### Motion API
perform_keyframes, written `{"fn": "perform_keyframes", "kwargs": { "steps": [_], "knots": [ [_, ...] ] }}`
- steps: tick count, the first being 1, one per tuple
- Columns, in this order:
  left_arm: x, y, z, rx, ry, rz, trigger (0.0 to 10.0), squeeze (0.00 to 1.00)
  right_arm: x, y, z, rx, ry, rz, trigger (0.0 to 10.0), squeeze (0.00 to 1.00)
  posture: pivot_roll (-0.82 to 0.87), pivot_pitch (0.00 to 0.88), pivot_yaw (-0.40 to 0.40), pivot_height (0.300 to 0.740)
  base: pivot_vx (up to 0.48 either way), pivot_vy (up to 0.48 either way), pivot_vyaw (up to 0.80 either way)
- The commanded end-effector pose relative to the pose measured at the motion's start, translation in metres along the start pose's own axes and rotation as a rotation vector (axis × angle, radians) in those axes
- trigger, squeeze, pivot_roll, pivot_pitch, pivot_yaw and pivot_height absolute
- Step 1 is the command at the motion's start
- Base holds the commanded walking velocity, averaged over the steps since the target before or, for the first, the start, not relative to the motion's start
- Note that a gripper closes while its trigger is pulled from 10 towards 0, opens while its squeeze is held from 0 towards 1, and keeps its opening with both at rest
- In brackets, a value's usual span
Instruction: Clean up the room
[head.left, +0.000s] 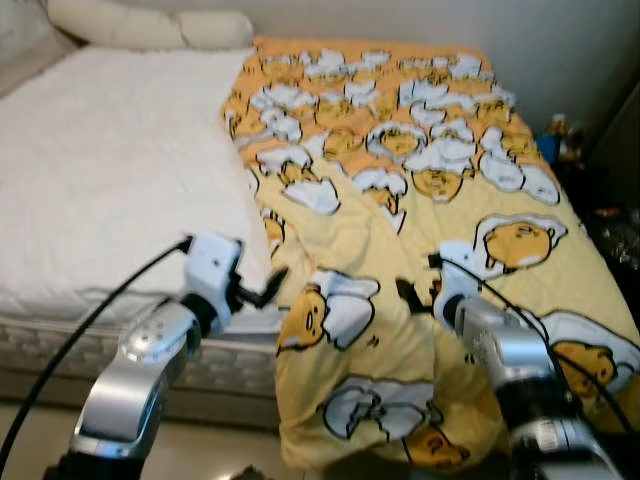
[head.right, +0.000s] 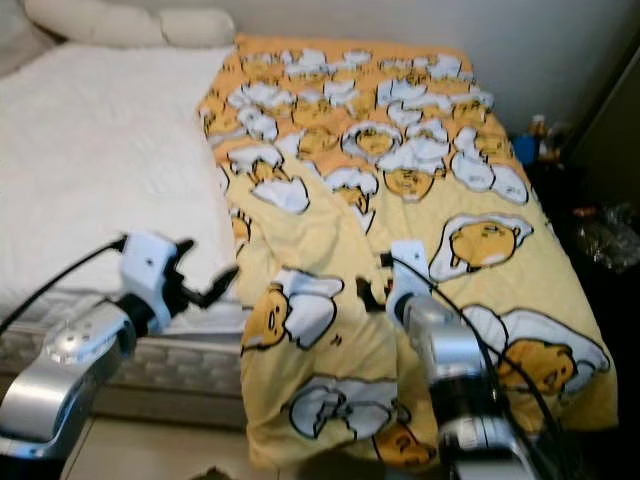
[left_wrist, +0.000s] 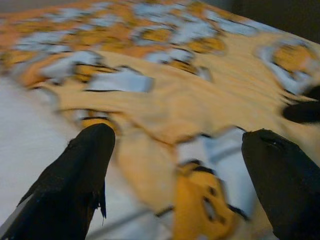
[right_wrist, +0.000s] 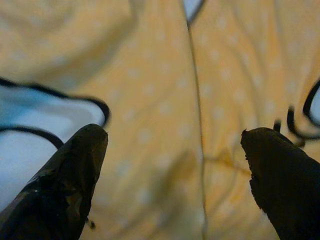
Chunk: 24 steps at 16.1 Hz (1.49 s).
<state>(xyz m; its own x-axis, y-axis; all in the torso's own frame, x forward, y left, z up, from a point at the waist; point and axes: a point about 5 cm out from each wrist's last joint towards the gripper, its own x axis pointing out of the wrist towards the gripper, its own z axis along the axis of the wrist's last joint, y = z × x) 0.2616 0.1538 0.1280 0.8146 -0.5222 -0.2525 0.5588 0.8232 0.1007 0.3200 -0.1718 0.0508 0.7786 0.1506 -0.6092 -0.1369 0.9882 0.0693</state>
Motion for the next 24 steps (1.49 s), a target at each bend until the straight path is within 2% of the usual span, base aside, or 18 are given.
{"fn": "perform_keyframes", "kwargs": {
  "steps": [1,2,6,7,8,9,10,16,24],
  "knots": [
    [0.001,-0.005,0.004,0.027,0.015,-0.073,10.0,0.2,0.002,-0.007,0.004,0.026,0.012,-0.004,10.0,0.0,0.05,0.0,0.015,0.74,0.0,0.0,0.0],
    [0.001,-0.004,0.007,0.044,0.034,-0.119,10.0,0.0,0.007,-0.008,0.007,0.022,0.049,0.014,10.0,0.0,0.05,0.0,0.014,0.74,0.0,0.0,0.0],
    [-0.005,0.002,0.009,0.063,0.077,-0.155,10.0,0.0,0.014,-0.013,0.013,0.023,0.086,0.006,10.0,0.0,0.07,0.006,0.05,0.74,0.0,0.0,0.0],
    [-0.006,0.001,0.008,0.064,0.087,-0.167,10.0,0.0,0.015,-0.014,0.012,0.029,0.1,0.007,4.9,0.0,0.07,0.008,0.053,0.74,0.0,0.0,0.0],
    [-0.007,0.0,0.008,0.069,0.097,-0.182,10.0,0.0,0.015,-0.015,0.01,0.018,0.118,0.002,2.5,0.0,0.07,0.014,0.055,0.74,0.0,0.0,0.0],
    [-0.007,0.0,0.008,0.069,0.097,-0.182,10.0,0.0,0.015,-0.015,0.01,0.018,0.118,0.002,2.5,0.0,0.07,0.014,0.055,0.74,0.0,0.0,0.0],
    [-0.006,0.0,0.009,0.077,0.102,-0.19,10.0,0.0,0.016,-0.017,0.009,0.019,0.116,-0.016,0.0,0.0,0.08,0.018,0.058,0.74,0.0,0.0,0.0],
    [-0.007,0.0,0.009,0.089,0.117,-0.192,10.0,0.0,0.017,-0.015,0.002,0.073,0.119,-0.016,0.0,0.0,0.09,0.026,0.058,0.74,0.0,0.0,0.0],
    [-0.004,-0.005,0.011,0.092,0.115,-0.215,10.0,0.0,0.018,-0.013,-0.004,0.079,0.115,0.002,0.0,0.0,0.09,0.021,0.055,0.74,0.0,0.0,0.0]
  ]
}}
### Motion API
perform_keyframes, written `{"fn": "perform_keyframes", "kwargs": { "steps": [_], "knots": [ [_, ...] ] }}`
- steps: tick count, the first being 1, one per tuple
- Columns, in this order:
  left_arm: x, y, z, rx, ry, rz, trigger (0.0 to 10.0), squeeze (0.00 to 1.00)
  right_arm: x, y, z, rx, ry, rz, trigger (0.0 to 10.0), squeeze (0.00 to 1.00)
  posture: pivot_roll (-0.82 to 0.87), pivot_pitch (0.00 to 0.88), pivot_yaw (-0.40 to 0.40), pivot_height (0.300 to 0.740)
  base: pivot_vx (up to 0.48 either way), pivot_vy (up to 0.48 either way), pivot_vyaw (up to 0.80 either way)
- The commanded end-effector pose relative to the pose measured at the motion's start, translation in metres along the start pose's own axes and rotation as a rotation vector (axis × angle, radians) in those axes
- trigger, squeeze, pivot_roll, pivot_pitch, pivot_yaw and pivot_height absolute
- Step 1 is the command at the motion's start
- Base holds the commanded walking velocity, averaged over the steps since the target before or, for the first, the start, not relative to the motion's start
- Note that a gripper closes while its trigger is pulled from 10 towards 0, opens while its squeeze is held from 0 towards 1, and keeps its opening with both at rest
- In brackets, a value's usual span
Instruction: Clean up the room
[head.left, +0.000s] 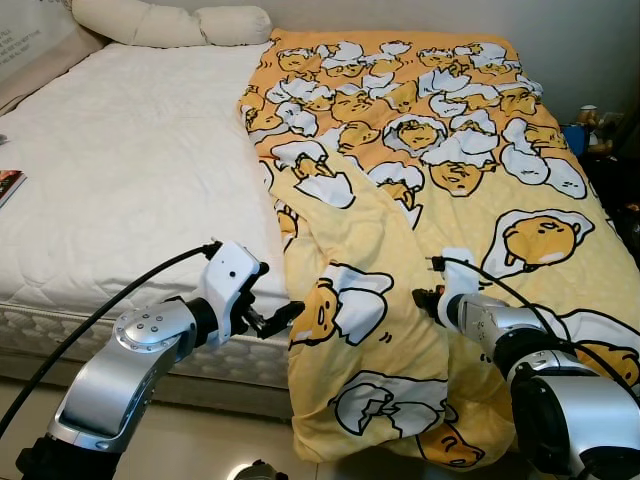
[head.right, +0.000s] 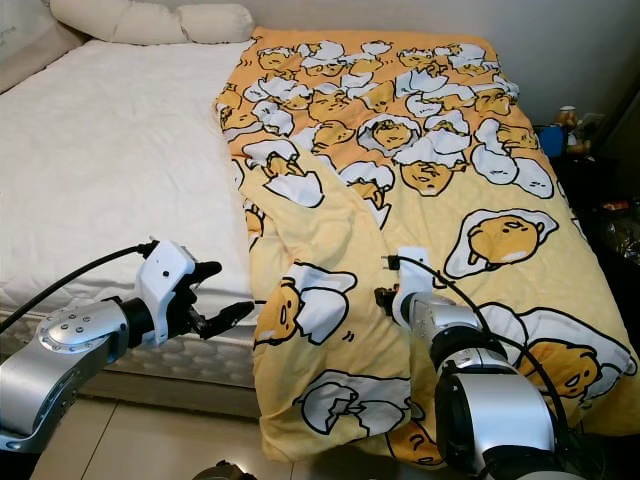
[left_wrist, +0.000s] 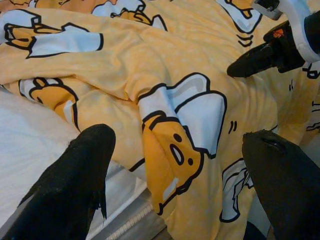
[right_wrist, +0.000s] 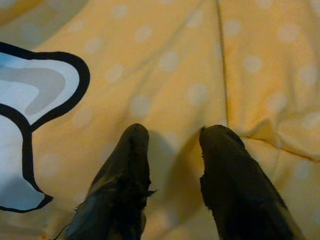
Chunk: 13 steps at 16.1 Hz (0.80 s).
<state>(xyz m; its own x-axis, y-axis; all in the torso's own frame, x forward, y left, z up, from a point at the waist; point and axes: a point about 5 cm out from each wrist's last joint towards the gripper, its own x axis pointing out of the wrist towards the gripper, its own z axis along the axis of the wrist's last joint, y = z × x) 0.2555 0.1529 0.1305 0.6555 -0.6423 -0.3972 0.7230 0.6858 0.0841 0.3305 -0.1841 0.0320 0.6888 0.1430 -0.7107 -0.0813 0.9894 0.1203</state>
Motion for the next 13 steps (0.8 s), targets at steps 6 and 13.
{"fn": "perform_keyframes", "kwargs": {
  "steps": [6,13],
  "knots": [
    [0.0004,-0.0022,0.0089,0.038,-0.012,-0.014,10.0,0.0,-0.0006,-0.0021,0.0034,0.015,-0.025,-0.005,0.0,0.0,0.09,0.021,0.053,0.74,0.0,0.0,0.0],
    [-0.0006,0.0009,0.0081,0.033,-0.009,-0.011,10.0,0.0,-0.0006,-0.0013,0.0033,0.021,-0.046,0.026,0.0,0.0,0.08,0.015,0.053,0.74,0.0,0.0,0.0]
  ]
}}
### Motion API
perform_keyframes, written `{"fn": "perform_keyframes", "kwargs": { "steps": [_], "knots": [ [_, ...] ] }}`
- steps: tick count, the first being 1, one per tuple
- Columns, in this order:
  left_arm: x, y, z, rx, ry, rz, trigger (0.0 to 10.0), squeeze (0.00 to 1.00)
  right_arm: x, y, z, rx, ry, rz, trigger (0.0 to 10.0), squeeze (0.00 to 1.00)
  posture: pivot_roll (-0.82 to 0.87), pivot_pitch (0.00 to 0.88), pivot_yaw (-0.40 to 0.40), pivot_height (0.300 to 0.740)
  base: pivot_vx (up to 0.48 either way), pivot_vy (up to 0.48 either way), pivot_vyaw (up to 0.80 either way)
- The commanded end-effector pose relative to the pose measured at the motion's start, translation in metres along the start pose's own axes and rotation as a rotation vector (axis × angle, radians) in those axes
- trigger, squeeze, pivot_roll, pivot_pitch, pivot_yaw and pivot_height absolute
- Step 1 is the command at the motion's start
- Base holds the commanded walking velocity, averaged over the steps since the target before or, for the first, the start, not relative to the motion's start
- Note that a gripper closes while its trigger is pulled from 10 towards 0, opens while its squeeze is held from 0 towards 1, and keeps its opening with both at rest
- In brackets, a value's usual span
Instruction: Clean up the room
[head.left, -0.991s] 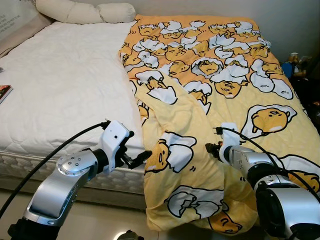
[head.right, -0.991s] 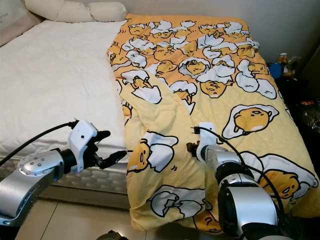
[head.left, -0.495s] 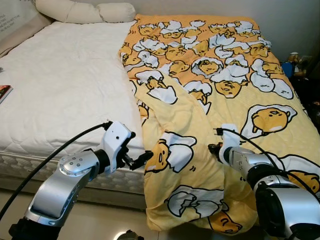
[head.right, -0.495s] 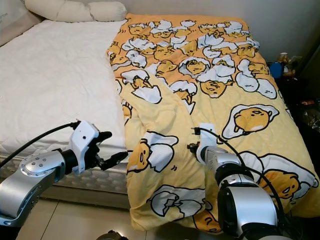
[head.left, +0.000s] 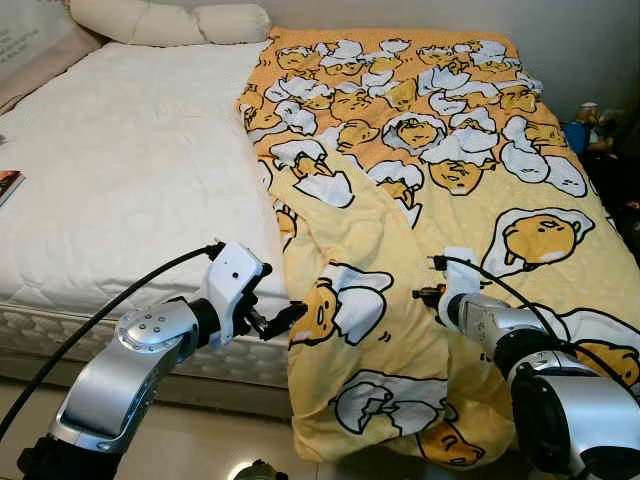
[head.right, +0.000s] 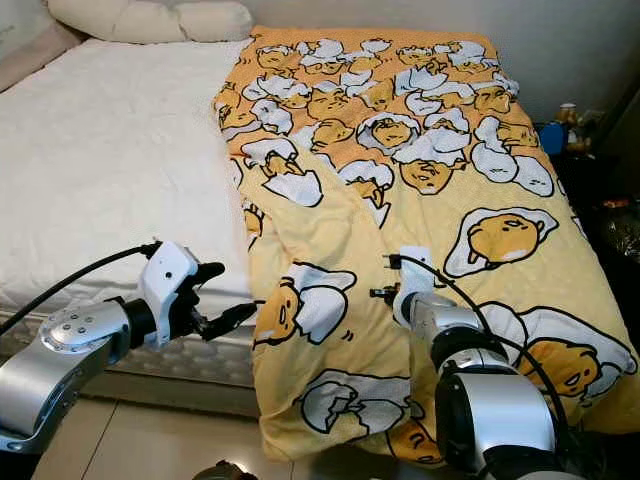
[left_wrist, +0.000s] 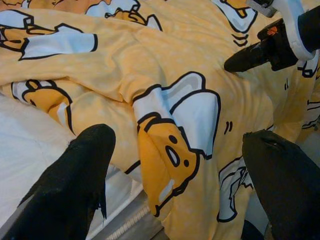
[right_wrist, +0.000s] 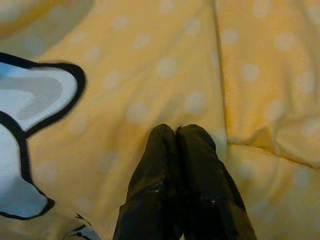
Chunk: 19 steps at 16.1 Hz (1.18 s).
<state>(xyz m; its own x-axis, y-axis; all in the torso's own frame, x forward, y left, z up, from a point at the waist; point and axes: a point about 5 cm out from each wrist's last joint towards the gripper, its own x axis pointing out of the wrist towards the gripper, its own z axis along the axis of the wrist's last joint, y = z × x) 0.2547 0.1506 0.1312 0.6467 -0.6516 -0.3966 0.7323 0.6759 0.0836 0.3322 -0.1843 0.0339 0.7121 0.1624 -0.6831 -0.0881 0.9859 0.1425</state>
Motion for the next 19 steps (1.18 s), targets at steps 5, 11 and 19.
{"fn": "perform_keyframes", "kwargs": {
  "steps": [5,11,19],
  "knots": [
    [-0.012,0.009,0.001,0.019,-0.004,0.026,10.0,0.0,-0.002,0.043,0.02,-0.011,-0.097,0.451,0.0,0.0,0.07,0.01,0.038,0.74,0.0,0.0,0.0],
    [-0.041,0.044,0.005,0.031,-0.015,0.169,10.0,0.0,-0.004,0.156,0.012,-0.189,-0.064,0.86,0.0,0.0,0.09,0.009,0.029,0.74,0.0,0.0,0.0],
    [-0.01,0.012,-0.004,0.001,-0.025,0.036,10.0,0.0,0.004,0.027,0.01,-0.066,-0.103,0.143,10.0,1.0,0.06,0.0,0.055,0.74,0.0,0.0,0.0]
  ]
}}
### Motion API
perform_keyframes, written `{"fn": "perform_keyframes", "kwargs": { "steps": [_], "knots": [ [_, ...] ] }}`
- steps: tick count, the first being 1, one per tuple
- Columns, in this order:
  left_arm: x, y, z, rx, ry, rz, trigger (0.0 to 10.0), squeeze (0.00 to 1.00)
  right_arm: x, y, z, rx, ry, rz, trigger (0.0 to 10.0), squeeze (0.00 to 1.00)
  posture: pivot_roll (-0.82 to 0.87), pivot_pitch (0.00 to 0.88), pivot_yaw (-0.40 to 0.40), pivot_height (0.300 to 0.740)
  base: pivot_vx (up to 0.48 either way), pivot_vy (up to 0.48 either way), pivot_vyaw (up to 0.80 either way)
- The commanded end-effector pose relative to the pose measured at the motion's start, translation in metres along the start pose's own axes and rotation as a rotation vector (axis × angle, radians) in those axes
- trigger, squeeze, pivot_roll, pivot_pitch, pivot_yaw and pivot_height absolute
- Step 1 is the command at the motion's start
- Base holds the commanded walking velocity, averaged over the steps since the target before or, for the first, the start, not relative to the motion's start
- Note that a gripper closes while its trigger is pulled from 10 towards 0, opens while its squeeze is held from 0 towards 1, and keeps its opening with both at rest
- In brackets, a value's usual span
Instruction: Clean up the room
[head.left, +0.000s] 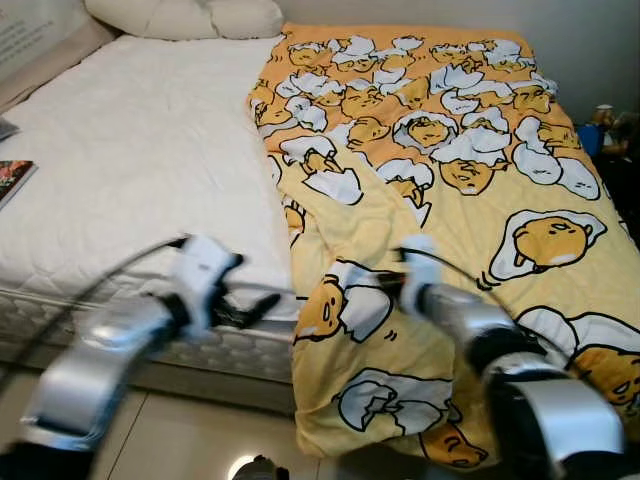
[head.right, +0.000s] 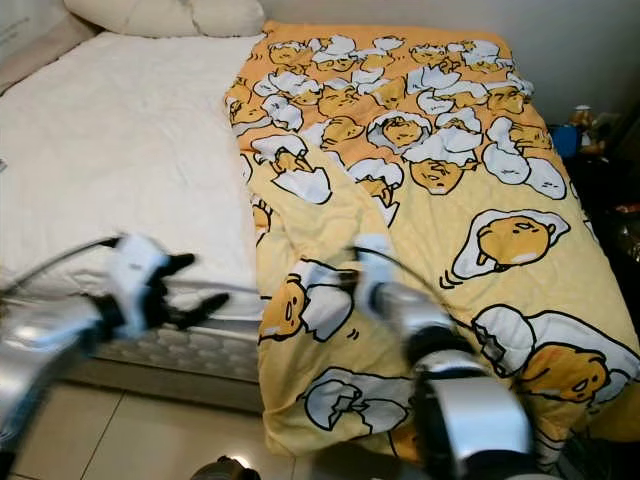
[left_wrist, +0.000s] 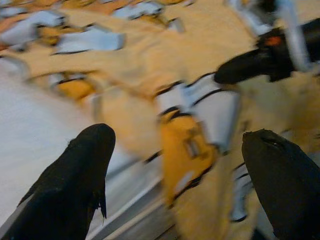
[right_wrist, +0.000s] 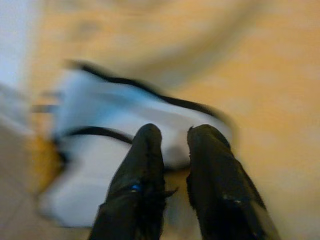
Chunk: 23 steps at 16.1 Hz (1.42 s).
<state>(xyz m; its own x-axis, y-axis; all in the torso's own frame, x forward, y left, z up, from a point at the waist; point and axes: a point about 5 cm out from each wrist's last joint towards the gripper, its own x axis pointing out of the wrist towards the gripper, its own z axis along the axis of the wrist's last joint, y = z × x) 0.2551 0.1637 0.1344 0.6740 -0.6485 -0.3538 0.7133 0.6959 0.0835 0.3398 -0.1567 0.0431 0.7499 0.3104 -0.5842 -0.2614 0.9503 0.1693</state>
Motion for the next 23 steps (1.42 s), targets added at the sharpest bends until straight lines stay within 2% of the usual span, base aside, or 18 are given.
{"fn": "perform_keyframes", "kwargs": {
  "steps": [1,3,4,5,8,14,18,19,20,21,23],
  "knots": [
    [0.002,0.0,-0.005,0.005,0.018,0.005,10.0,0.0,-0.002,-0.007,-0.001,0.039,-0.008,-0.039,10.0,1.0,0.06,0.0,0.056,0.74,0.0,0.0,0.0],
    [0.007,-0.005,-0.015,-0.023,0.03,0.011,10.0,0.0,-0.008,-0.022,-0.001,0.058,-0.01,-0.093,10.0,1.0,0.06,0.0,0.056,0.74,0.0,0.0,0.0],
    [0.007,-0.006,-0.02,-0.032,0.042,0.017,10.0,0.0,-0.01,-0.026,-0.002,0.053,-0.002,-0.103,10.0,1.0,0.05,0.0,0.055,0.74,0.0,0.0,0.0],
    [0.004,-0.01,-0.032,-0.054,0.068,0.029,10.0,0.0,-0.016,-0.037,-0.008,0.06,0.041,-0.115,10.0,1.0,0.05,0.0,0.056,0.74,0.0,0.0,0.0],
    [0.001,-0.011,-0.033,-0.057,0.071,0.015,10.0,0.0,-0.022,-0.048,-0.018,0.074,0.07,-0.141,10.0,1.0,0.05,0.0,0.06,0.74,0.0,0.0,0.0],
    [0.001,-0.01,-0.034,-0.042,0.082,-0.005,10.0,0.0,-0.025,-0.055,-0.024,0.127,0.054,-0.182,10.0,1.0,0.05,0.0,0.074,0.74,0.0,0.0,0.0],
    [-0.003,-0.009,-0.034,-0.038,0.088,-0.006,10.0,0.0,-0.023,-0.051,-0.024,0.196,0.045,-0.164,10.0,1.0,0.08,0.0,0.083,0.74,0.0,0.0,0.0],
    [-0.005,-0.009,-0.034,-0.037,0.093,-0.006,10.0,0.0,-0.022,-0.049,-0.024,0.212,0.042,-0.157,10.0,0.32,0.09,0.004,0.086,0.74,0.0,0.0,0.0],
    [-0.006,-0.009,-0.034,-0.036,0.098,-0.006,10.0,0.0,-0.021,-0.048,-0.025,0.227,0.039,-0.155,10.0,0.0,0.1,0.009,0.09,0.74,0.0,0.0,0.0],
    [-0.013,-0.01,-0.035,-0.029,0.117,-0.008,10.0,0.0,-0.02,-0.046,-0.024,0.322,0.01,-0.146,10.0,0.0,0.12,0.031,0.099,0.74,0.0,0.0,0.0],
    [-0.016,-0.009,-0.034,-0.028,0.12,-0.006,10.0,0.0,-0.019,-0.043,-0.019,0.364,-0.02,-0.105,10.0,0.0,0.13,0.034,0.103,0.74,0.0,0.0,0.0]
  ]
}}
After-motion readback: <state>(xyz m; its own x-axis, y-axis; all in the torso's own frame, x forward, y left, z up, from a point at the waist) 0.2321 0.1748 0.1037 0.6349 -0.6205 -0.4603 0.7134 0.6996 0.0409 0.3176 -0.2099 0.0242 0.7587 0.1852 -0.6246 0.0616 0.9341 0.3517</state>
